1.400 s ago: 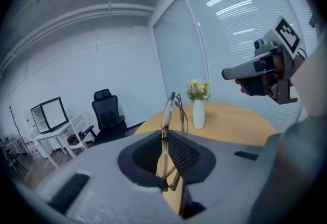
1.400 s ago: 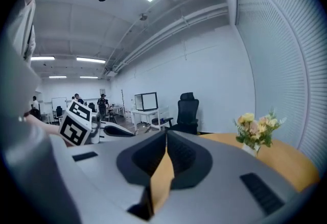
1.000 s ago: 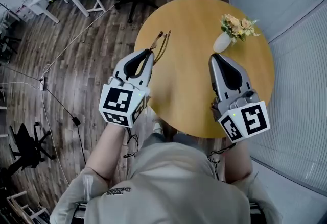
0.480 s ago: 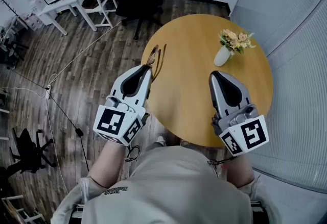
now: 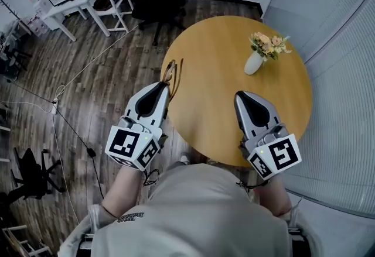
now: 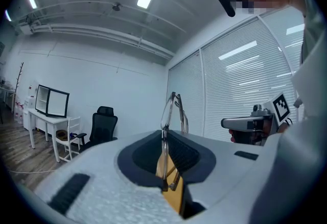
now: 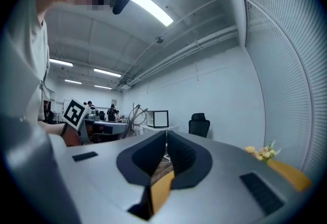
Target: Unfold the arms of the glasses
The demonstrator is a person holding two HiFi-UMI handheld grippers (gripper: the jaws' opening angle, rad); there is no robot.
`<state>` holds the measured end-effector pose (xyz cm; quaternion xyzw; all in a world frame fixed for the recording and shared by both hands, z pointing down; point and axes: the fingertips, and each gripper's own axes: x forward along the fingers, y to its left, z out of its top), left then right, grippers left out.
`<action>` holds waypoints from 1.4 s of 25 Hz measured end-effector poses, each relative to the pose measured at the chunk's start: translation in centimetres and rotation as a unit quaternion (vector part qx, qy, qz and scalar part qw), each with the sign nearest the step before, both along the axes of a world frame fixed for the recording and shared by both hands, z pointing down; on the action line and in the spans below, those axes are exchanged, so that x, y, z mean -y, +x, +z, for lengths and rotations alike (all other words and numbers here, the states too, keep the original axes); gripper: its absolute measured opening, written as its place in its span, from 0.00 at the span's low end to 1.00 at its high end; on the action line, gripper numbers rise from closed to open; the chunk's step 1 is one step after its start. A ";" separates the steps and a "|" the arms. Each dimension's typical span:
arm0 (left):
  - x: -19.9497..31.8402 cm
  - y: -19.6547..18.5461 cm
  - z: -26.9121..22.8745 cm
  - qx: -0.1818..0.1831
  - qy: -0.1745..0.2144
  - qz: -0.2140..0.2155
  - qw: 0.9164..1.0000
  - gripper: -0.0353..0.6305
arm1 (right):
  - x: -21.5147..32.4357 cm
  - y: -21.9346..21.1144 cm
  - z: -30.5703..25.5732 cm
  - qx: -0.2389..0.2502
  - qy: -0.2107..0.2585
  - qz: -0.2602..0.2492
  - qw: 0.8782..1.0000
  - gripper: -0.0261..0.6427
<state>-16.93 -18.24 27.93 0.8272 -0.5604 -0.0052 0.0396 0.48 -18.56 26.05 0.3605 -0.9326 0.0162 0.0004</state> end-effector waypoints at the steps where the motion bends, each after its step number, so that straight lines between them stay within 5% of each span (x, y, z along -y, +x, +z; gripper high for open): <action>1: 0.0 0.0 0.1 0.002 -0.001 0.001 1.000 0.12 | 0.0 0.0 0.1 -0.001 -0.002 0.000 1.000 0.08; 15: 0.7 0.7 -0.3 0.007 0.006 0.004 1.000 0.12 | 0.9 -1.0 -2.8 0.039 0.005 -0.023 0.999 0.09; 24: -0.2 3.1 -2.2 0.020 0.026 0.033 0.999 0.12 | 1.7 -4.3 -8.1 0.025 0.078 -0.056 0.995 0.09; 35: -0.6 6.0 -2.6 0.037 0.027 0.057 0.997 0.12 | 2.6 -6.9 -8.3 -0.008 0.078 -0.064 0.995 0.09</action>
